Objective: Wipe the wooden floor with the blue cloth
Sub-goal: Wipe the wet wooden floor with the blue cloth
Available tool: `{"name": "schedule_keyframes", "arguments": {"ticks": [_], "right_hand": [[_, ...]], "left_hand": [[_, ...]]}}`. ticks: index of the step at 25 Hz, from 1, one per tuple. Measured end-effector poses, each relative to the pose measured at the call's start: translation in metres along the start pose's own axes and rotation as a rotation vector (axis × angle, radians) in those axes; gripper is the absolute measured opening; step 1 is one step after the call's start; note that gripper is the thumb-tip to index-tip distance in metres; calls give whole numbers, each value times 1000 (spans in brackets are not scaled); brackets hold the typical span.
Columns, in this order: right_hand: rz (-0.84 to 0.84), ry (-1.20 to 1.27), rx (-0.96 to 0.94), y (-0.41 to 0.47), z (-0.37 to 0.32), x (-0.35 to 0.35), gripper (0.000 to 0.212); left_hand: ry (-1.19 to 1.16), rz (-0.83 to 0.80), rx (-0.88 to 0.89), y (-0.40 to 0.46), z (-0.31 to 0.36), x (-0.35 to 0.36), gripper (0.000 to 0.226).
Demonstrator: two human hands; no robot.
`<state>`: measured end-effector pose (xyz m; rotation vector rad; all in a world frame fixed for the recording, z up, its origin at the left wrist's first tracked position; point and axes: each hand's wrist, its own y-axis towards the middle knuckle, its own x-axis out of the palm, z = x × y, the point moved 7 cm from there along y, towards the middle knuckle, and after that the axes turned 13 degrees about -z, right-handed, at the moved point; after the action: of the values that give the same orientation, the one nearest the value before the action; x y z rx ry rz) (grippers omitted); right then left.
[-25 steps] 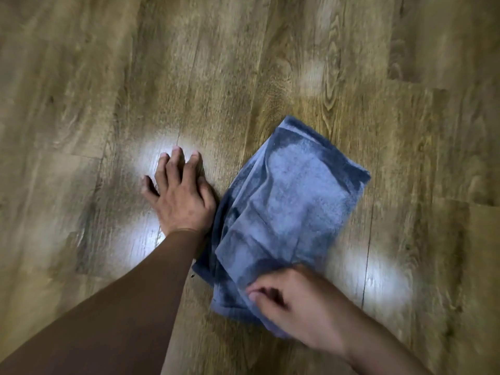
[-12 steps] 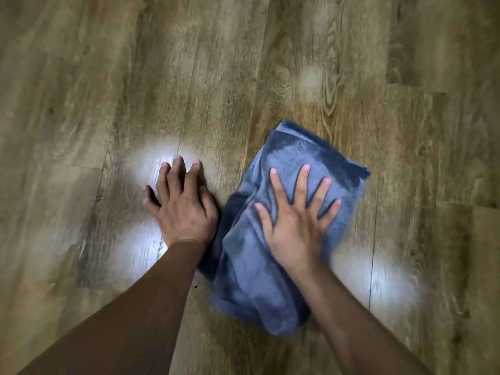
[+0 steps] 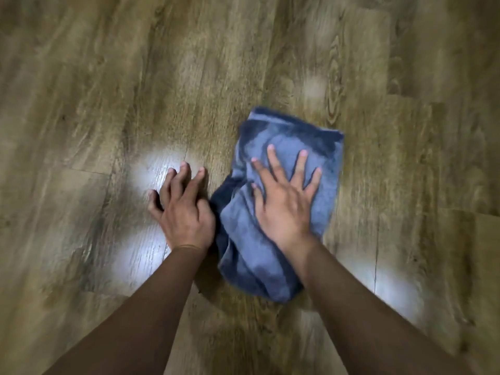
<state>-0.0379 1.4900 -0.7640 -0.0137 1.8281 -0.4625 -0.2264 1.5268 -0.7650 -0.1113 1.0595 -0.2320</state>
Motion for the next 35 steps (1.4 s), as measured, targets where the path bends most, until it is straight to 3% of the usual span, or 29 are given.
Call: {"name": "schedule_keyframes", "arguments": {"ticks": [3, 6, 10, 13, 15, 23, 30, 35], "right_hand": [[-15, -48, -99, -68, 8, 23, 50], [-14, -70, 15, -95, 65, 24, 52], [17, 22, 367, -46, 148, -7, 66], [24, 76, 532, 22, 184, -39, 93], [20, 109, 571, 56, 200, -54, 95], [11, 73, 472, 71, 200, -65, 57], [-18, 46, 396, 85, 192, -70, 58], [-11, 37, 312, 177, 153, -90, 57]], "left_hand": [[-31, 22, -83, 5, -2, -1, 49], [97, 47, -111, 34, 13, -7, 43], [204, -5, 277, 109, 75, -1, 49], [199, -38, 183, 180, 92, 5, 56], [185, -59, 84, 207, 87, 15, 58], [314, -64, 52, 208, 87, 20, 59], [331, -31, 26, 208, 83, 21, 56], [338, -13, 26, 206, 89, 19, 56]]}}
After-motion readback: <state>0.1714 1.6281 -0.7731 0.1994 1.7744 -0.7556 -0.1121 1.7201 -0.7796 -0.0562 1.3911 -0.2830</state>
